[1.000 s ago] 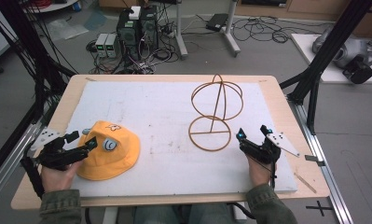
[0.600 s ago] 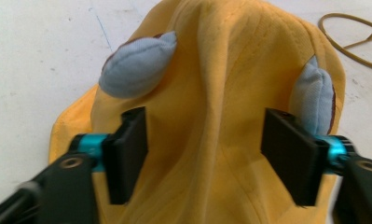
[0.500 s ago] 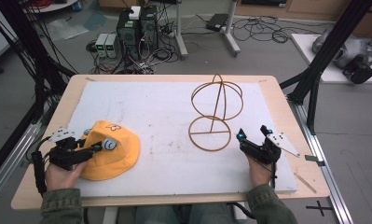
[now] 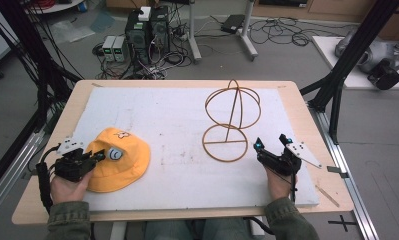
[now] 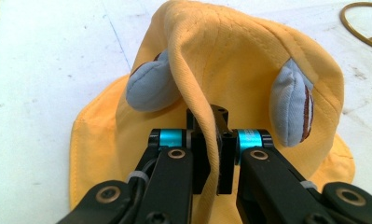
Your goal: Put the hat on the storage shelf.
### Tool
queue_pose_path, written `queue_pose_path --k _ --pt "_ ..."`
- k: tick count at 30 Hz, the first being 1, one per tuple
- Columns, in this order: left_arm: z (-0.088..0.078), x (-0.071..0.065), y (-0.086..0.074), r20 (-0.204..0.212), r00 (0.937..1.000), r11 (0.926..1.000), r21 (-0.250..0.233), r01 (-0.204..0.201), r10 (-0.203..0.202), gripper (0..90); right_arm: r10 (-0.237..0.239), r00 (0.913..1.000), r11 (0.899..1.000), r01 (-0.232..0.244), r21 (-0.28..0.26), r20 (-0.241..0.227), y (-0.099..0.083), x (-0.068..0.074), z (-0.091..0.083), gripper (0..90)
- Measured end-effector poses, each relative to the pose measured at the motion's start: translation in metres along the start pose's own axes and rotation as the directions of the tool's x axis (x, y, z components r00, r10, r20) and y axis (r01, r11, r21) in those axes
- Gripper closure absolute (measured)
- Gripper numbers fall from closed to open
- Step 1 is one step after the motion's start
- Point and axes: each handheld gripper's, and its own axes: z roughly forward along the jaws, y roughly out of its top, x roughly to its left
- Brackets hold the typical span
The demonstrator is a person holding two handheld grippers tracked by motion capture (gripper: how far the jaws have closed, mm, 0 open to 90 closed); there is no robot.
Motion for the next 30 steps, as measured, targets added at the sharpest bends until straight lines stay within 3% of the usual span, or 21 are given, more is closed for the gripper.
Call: queue_pose_path --k 7,10,14,18,20,22,26,30 --pt "-0.002 -0.003 0.001 -0.021 0.9996 0.9986 -0.049 -0.020 0.019 88.2 -0.001 1.0000 1.000 0.001 0.000 0.000 0.000 0.000 0.000 8.9" --pt "-0.003 -0.006 0.002 -0.029 0.9991 0.9945 -0.099 -0.033 0.030 88.2 0.000 1.0000 1.000 0.000 0.003 -0.001 0.000 0.001 0.000 8.9" --pt "-0.007 -0.010 0.005 -0.031 0.9989 0.9827 -0.180 -0.041 0.036 88.2 -0.003 1.0000 1.000 0.003 0.004 -0.006 0.000 0.001 0.000 8.9" --pt "-0.013 -0.014 0.008 -0.030 0.9993 0.9570 -0.289 -0.030 0.023 88.2 -0.007 1.0000 1.000 0.007 0.003 -0.004 -0.001 0.001 0.000 8.9" --pt "-0.017 -0.016 0.011 -0.023 0.9997 0.9347 -0.355 -0.020 0.012 88.2 -0.004 1.0000 1.000 0.004 0.004 -0.004 -0.001 0.002 0.000 8.9" --pt "-0.021 -0.018 0.012 -0.019 0.9998 0.9048 -0.425 -0.018 0.011 88.2 -0.005 1.0000 1.000 0.005 0.004 -0.005 -0.001 0.002 0.000 8.9" --pt "-0.027 -0.025 0.014 -0.028 0.9996 0.8314 -0.555 -0.019 0.005 88.2 -0.002 1.0000 1.000 0.002 0.007 -0.004 -0.001 0.002 -0.001 8.9" --pt "-0.034 -0.029 0.018 -0.003 0.9999 0.7699 -0.638 0.006 -0.010 88.2 -0.009 0.9999 1.000 0.009 0.005 -0.007 -0.002 0.002 0.000 8.9"
